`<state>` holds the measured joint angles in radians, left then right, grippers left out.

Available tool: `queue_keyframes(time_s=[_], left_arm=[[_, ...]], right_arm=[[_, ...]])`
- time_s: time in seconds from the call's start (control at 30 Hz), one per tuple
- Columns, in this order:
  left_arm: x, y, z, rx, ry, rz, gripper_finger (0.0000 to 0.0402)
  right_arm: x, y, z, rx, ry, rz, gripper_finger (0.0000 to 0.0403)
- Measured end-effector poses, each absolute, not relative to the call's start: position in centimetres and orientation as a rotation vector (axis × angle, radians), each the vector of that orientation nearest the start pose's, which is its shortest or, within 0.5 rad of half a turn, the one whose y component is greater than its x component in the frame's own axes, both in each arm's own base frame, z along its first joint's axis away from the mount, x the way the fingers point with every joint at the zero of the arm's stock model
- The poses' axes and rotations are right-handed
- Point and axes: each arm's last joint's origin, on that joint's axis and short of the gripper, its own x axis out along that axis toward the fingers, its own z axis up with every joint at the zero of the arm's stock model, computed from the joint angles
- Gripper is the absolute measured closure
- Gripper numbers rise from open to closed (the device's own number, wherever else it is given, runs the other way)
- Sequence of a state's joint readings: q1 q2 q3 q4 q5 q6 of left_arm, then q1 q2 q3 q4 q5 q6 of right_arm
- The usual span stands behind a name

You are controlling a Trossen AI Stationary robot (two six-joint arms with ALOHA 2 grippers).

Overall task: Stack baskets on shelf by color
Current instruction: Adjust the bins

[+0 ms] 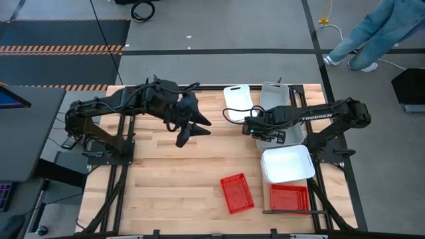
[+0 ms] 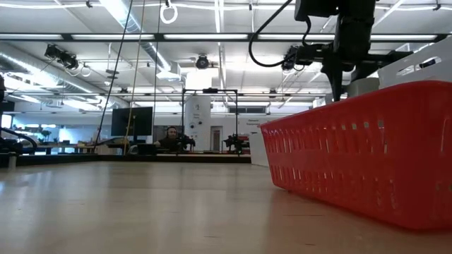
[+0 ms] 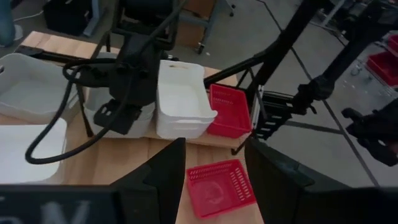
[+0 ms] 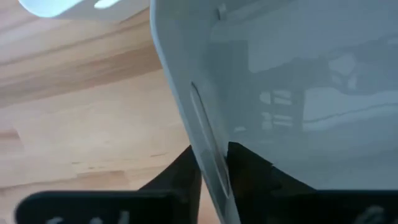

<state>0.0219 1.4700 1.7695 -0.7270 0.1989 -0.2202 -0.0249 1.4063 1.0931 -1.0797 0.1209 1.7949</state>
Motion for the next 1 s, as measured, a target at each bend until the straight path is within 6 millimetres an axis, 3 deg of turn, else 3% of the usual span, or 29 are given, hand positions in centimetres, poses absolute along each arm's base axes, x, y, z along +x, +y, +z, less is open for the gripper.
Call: queue_keyframes(time_s=[0.43, 1.0], left_arm=[[29.4, -0.1, 46.0, -0.298, 0.428, -0.185, 0.0229], [28.8, -0.1, 46.5, -0.288, 0.407, -0.187, 0.0228]], right_arm=[[23.4, -1.3, 25.0, 1.353, 0.934, -1.400, 0.0368], [23.5, -1.4, 25.0, 1.279, 1.012, -1.302, 0.0385]])
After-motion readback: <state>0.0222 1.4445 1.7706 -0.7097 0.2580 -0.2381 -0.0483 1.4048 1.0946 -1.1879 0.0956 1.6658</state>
